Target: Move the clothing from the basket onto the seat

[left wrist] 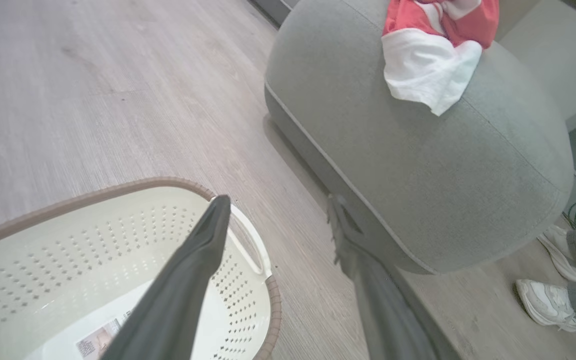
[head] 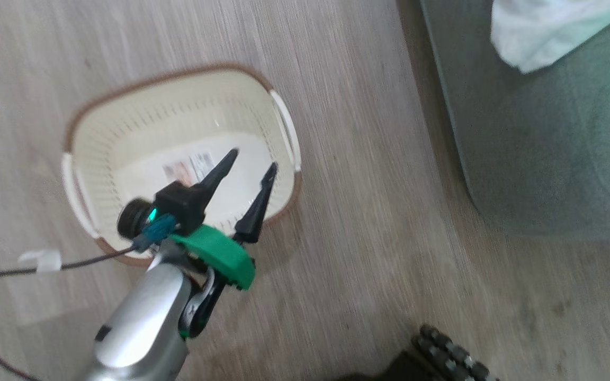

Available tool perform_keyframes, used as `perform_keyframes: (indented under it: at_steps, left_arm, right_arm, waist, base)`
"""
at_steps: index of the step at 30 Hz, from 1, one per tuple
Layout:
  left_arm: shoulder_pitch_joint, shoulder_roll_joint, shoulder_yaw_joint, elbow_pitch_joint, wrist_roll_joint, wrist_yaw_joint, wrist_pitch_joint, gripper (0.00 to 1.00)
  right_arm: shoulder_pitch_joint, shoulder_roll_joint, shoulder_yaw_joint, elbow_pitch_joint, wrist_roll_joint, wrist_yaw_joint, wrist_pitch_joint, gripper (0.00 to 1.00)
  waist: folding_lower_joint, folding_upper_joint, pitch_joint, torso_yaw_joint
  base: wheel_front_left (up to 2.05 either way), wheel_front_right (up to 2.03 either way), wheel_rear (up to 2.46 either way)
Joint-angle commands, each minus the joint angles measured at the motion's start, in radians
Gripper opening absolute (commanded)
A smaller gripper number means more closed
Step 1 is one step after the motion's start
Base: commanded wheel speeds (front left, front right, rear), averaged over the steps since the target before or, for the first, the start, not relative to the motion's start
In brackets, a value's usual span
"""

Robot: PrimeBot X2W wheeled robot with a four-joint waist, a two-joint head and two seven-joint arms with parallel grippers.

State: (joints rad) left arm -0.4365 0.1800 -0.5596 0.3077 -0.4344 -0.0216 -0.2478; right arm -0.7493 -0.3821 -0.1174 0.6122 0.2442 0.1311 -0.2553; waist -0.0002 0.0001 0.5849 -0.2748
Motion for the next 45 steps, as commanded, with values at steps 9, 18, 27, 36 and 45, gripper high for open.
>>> perform_keyframes:
  at_steps: [9, 18, 27, 36, 45]
  left_arm:
    - [0.143, -0.017, 0.248, 0.031, -0.011, -0.001, -0.014, 1.0]
    - [0.219, -0.039, 0.448, 0.1, -0.006, -0.016, -0.014, 1.0]
    - [0.275, -0.078, 0.563, 0.113, 0.093, -0.07, -0.014, 1.0]
    - [0.3, -0.109, 0.602, 0.079, 0.154, -0.097, -0.014, 1.0]
    - [0.331, -0.128, 0.563, 0.135, 0.17, -0.098, 0.002, 0.0]
  right_arm:
    - [0.396, 0.053, 0.105, -0.252, -0.026, 0.0, -0.006, 1.0]
    - [0.535, 0.225, 0.182, -0.308, -0.114, 0.0, -0.006, 1.0]
    - [0.638, 0.306, 0.131, -0.305, -0.15, 0.0, -0.006, 1.0]
    - [0.658, 0.327, 0.11, -0.319, -0.171, 0.0, -0.006, 1.0]
    - [0.688, 0.33, 0.089, -0.261, -0.173, 0.0, 0.001, 0.0]
  waist:
    - [0.0002, -0.0001, -0.343, 0.186]
    - [0.0002, -0.0001, -0.443, 0.263]
    - [0.0002, -0.0001, -0.518, 0.317]
    - [0.0002, -0.0001, -0.532, 0.313]
    - [0.0002, -0.0001, -0.533, 0.307]
  base:
    - [0.0, 0.0, 0.0]
    - [0.0, 0.0, 0.0]
    - [0.0, 0.0, 0.0]
    - [0.0, 0.0, 0.0]
    - [0.0, 0.0, 0.0]
